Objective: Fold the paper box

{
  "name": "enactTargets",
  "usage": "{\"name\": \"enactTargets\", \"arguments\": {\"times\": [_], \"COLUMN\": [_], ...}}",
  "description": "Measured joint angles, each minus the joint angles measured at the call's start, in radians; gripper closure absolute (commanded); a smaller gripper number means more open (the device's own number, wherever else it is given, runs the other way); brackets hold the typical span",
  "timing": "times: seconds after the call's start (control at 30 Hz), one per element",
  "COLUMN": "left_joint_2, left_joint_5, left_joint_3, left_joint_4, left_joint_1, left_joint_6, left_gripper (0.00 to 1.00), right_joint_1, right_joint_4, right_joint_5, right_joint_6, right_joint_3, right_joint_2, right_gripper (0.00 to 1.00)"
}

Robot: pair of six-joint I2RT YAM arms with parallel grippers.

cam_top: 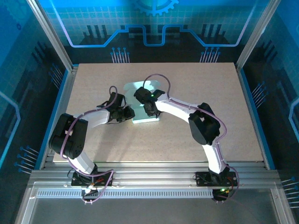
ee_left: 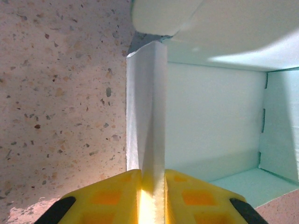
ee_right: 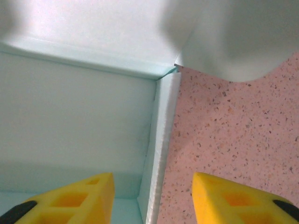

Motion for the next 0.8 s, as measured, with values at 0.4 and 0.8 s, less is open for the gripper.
{"name": "enactTargets", "arguments": {"times": [0.4,0.8], "left_joint_2": [-0.031,-0.266], "left_joint_5": [-0.002,-0.105], "left_joint_3": [0.000,0.032], "left_joint_4": [-0.001,-0.154], "left_joint_1": [0.000,0.000], "left_joint_6": [0.023,0.155], "left_gripper": [0.57,0.28], "right_joint_1": [-0.127,-0.254], "right_joint_4": [0.204,0.382], "right_joint_5": [-0.234,-0.465], "right_joint_6": [-0.005,-0.233], "right_joint_3": [-0.240,-0.356], "right_joint_2": [-0.209,-0.378], "right_gripper": [0.47,0.34]}}
